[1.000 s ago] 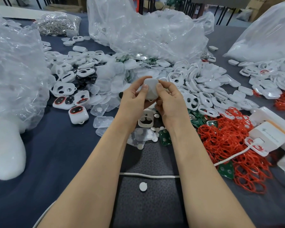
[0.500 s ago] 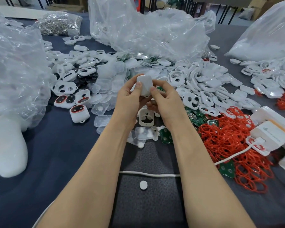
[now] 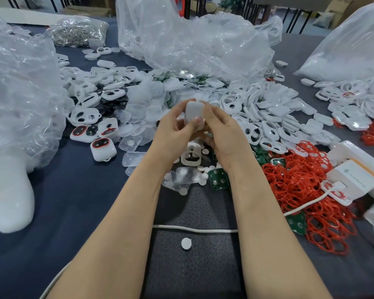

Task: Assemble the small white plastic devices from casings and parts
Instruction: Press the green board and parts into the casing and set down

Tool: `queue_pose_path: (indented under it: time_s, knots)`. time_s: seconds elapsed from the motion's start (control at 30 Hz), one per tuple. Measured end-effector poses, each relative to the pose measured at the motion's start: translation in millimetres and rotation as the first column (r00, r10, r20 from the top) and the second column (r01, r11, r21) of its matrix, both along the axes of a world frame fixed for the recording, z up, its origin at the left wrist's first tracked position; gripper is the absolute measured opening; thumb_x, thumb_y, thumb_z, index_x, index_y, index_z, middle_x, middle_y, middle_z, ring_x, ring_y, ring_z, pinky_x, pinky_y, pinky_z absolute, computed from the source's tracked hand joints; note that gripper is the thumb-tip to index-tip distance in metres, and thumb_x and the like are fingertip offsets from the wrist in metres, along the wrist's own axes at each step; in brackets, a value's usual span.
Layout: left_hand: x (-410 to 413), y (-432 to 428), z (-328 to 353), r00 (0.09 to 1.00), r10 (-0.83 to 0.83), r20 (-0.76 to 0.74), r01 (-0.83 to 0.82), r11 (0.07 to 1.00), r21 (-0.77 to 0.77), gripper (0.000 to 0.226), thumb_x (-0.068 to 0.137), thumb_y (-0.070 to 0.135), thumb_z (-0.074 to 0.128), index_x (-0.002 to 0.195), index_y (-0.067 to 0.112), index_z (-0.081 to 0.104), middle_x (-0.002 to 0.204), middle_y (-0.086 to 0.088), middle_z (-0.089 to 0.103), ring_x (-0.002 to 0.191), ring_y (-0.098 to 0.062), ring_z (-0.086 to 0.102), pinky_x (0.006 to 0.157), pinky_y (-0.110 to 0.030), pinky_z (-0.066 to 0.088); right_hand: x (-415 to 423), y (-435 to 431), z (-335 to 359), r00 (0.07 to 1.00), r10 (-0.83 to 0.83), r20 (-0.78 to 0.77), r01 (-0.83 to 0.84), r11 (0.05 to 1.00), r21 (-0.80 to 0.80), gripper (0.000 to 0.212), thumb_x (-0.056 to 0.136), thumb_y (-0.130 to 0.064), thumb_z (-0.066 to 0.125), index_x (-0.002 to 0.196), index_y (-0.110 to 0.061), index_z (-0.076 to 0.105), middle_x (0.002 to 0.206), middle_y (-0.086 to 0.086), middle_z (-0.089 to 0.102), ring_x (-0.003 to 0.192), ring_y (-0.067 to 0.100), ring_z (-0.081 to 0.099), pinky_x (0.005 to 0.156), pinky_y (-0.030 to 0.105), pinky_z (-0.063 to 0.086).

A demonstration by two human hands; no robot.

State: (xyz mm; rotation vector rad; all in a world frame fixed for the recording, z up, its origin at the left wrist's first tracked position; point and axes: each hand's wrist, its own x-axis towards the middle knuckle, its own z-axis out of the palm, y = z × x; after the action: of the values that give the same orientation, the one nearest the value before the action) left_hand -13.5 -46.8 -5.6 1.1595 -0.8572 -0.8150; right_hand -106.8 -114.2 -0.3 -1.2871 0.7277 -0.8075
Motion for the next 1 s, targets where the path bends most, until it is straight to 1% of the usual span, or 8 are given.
queue_pose_path:
  time_s: [0.1, 0.23, 0.37, 0.5, 0.63, 0.73, 0.9, 1.0]
  knots:
    - [-4, 1, 0, 0.996, -0.069, 0.055, 0.069, 0.998, -0.003, 0.031, 0.096, 0.002, 0.053, 0.123, 0.016, 0.054, 0.095, -0.01, 0.069, 0.088, -0.015, 0.07, 0.081, -0.028, 0.058, -1, -2, 4, 0.989, 0.035, 0.14, -0.05, 0.993, 0.104, 0.018, 0.099, -0.02, 0.048, 0.106, -0.017, 0.064, 0.108, 0.014, 0.065, 0.089, 0.026, 0.064, 0.073, 0.031, 0.055]
    - [-2, 2, -1, 0.991, -0.082, 0.109, 0.079, 0.996, 0.032, 0.034, 0.095, 0.002, 0.053, 0.128, 0.014, 0.052, 0.096, -0.015, 0.069, 0.087, -0.017, 0.069, 0.085, -0.029, 0.057, -6, -6, 2, 0.99, 0.056, 0.126, -0.083, 0.97, 0.227, 0.024, 0.1, -0.021, 0.047, 0.105, -0.004, 0.063, 0.091, 0.013, 0.066, 0.073, 0.018, 0.065, 0.063, 0.025, 0.057]
    - [-3, 4, 1, 0.988, -0.118, 0.103, 0.118, 0.993, 0.012, 0.034, 0.095, 0.001, 0.053, 0.127, 0.011, 0.052, 0.091, -0.015, 0.068, 0.082, -0.017, 0.068, 0.082, -0.027, 0.057, -9, -9, 2, 0.982, 0.086, 0.169, -0.134, 0.946, 0.296, 0.024, 0.099, -0.022, 0.047, 0.1, -0.006, 0.064, 0.087, 0.011, 0.067, 0.071, 0.017, 0.064, 0.062, 0.025, 0.057]
    - [-3, 1, 0, 0.992, -0.087, 0.096, 0.087, 0.996, -0.001, 0.033, 0.095, -0.001, 0.053, 0.126, 0.012, 0.053, 0.088, -0.01, 0.07, 0.08, -0.014, 0.069, 0.078, -0.024, 0.056, -2, -5, 0, 0.983, 0.002, 0.183, -0.052, 0.961, 0.271, 0.023, 0.099, -0.021, 0.048, 0.098, -0.005, 0.065, 0.081, 0.009, 0.068, 0.067, 0.016, 0.065, 0.06, 0.025, 0.056]
    - [-7, -6, -3, 1.0, 0.001, 0.01, -0.001, 1.0, -0.002, 0.042, 0.096, 0.004, 0.054, 0.136, 0.016, 0.049, 0.094, -0.011, 0.071, 0.094, -0.021, 0.069, 0.088, -0.034, 0.056, 10, 1, -3, 0.976, -0.125, 0.181, 0.088, 0.976, 0.201, 0.021, 0.1, -0.019, 0.048, 0.102, -0.006, 0.064, 0.095, 0.014, 0.063, 0.084, 0.024, 0.062, 0.067, 0.028, 0.054]
    - [-11, -8, -6, 0.994, 0.021, -0.106, -0.021, 1.0, -0.004, 0.048, 0.095, 0.008, 0.056, 0.139, 0.021, 0.043, 0.093, -0.014, 0.071, 0.095, -0.021, 0.07, 0.089, -0.032, 0.055, 10, 2, -1, 0.966, -0.196, 0.165, 0.172, 0.974, 0.148, 0.018, 0.099, -0.018, 0.049, 0.096, -0.011, 0.065, 0.095, 0.009, 0.064, 0.09, 0.023, 0.06, 0.076, 0.029, 0.051]
    - [-16, -7, -5, 0.99, 0.08, -0.114, -0.081, 0.997, 0.0, 0.024, 0.097, 0.012, 0.054, 0.12, 0.015, 0.049, 0.089, -0.007, 0.073, 0.088, -0.018, 0.072, 0.076, -0.021, 0.056, 8, 3, 3, 0.957, -0.222, 0.19, 0.189, 0.966, 0.177, 0.02, 0.1, -0.02, 0.048, 0.09, -0.012, 0.064, 0.084, 0.005, 0.06, 0.077, 0.016, 0.056, 0.064, 0.024, 0.05]
    - [-16, -9, -4, 0.984, 0.12, -0.128, -0.12, 0.993, 0.008, 0.015, 0.099, 0.012, 0.051, 0.112, 0.017, 0.048, 0.085, -0.004, 0.072, 0.08, -0.013, 0.072, 0.075, -0.021, 0.057, 8, 5, 4, 0.971, -0.171, 0.165, 0.142, 0.974, 0.176, 0.018, 0.1, -0.02, 0.047, 0.099, -0.01, 0.062, 0.093, 0.012, 0.061, 0.083, 0.022, 0.058, 0.07, 0.031, 0.051]
